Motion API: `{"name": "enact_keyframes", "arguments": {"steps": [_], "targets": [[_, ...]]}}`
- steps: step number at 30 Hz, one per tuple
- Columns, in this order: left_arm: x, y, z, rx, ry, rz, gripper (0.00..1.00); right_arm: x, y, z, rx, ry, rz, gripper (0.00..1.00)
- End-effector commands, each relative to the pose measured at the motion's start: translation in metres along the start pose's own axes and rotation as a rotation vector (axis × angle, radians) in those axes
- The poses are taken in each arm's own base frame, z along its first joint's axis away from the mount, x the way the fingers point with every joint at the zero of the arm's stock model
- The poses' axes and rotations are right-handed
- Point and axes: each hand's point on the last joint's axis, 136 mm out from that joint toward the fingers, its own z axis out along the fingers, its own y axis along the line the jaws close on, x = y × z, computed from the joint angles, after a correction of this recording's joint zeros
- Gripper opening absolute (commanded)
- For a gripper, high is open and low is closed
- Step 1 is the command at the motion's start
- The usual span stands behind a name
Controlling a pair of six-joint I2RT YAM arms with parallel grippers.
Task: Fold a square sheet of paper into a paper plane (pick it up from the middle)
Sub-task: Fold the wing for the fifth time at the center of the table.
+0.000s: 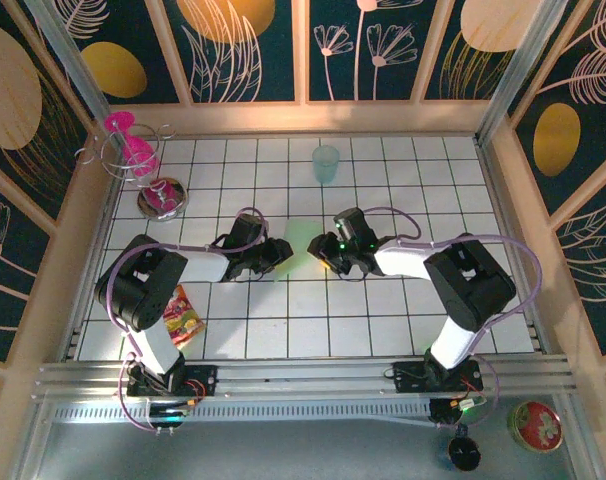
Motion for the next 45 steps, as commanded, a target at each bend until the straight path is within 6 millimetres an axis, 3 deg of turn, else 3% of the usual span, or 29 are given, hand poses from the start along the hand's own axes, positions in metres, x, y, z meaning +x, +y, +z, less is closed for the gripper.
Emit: {"name": "enact_keyframes", "arguments": {"steps": [1,15,24,38,45], "targets": [[0.009,0.012,0.003,-0.017,0.039,-0.034,0.33,-0.001,0.016,0.004,-0.039,0.004,-0.007,0.43],[0.010,0.012,0.003,-0.017,0.040,-0.028,0.33,-0.002,0.020,0.015,-0.068,0.016,-0.003,0.37],[0.009,0.010,0.001,-0.012,0.036,-0.023,0.33,-0.003,0.031,0.014,-0.182,0.021,-0.013,0.30],[0.004,0.002,-0.003,-0.001,0.023,0.011,0.33,-0.007,0.020,0.021,-0.149,0.018,0.001,0.25],[0.001,-0.013,-0.008,0.045,0.013,0.077,0.34,-0.023,0.023,0.018,-0.147,-0.015,-0.007,0.06]]}}
